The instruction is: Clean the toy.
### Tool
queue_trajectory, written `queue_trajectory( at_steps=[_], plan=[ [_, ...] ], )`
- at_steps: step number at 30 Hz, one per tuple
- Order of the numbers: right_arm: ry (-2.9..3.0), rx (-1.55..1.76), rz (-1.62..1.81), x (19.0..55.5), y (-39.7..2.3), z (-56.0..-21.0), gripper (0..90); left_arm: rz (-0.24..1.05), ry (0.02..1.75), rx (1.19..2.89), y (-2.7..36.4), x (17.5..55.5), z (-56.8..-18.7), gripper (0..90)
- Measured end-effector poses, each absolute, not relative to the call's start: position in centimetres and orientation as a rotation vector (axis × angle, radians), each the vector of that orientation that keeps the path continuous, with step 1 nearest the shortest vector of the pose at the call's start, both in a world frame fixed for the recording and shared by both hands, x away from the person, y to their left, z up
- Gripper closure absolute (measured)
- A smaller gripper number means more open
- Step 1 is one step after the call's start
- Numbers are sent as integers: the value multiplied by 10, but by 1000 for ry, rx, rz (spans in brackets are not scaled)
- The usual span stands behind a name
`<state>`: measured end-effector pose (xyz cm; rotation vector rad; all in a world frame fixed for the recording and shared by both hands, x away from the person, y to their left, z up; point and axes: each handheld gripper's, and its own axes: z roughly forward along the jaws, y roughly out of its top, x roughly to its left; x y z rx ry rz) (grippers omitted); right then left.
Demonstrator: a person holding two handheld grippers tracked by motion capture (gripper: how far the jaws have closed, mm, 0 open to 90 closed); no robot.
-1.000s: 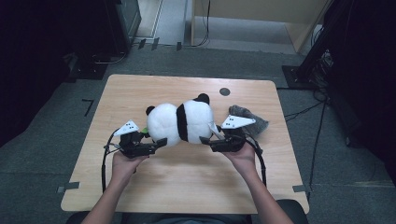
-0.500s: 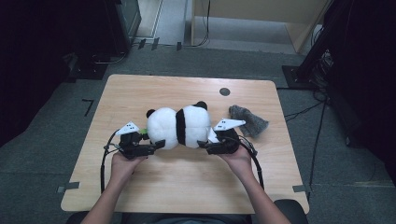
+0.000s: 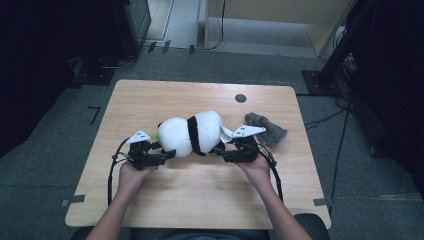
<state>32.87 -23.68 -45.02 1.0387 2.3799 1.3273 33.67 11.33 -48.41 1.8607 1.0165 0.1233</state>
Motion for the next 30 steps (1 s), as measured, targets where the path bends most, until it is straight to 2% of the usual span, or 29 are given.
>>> queue_trajectory(
  at_steps=[7,16,26,30],
  plan=[
    [2325,1056,1332,330,-248,-445,393,172,1018,1866,118,333,-479,237],
    [2215,1081,1292,334,-272,-439,452,213,1033,1791,132,331,-469,246],
    [2073,1148,1218,346,-307,-438,452,243,1041,1828,124,342,-456,237],
    [2028,1161,1198,349,-321,-441,481,311,1037,1872,117,344,-456,220]
  ],
)
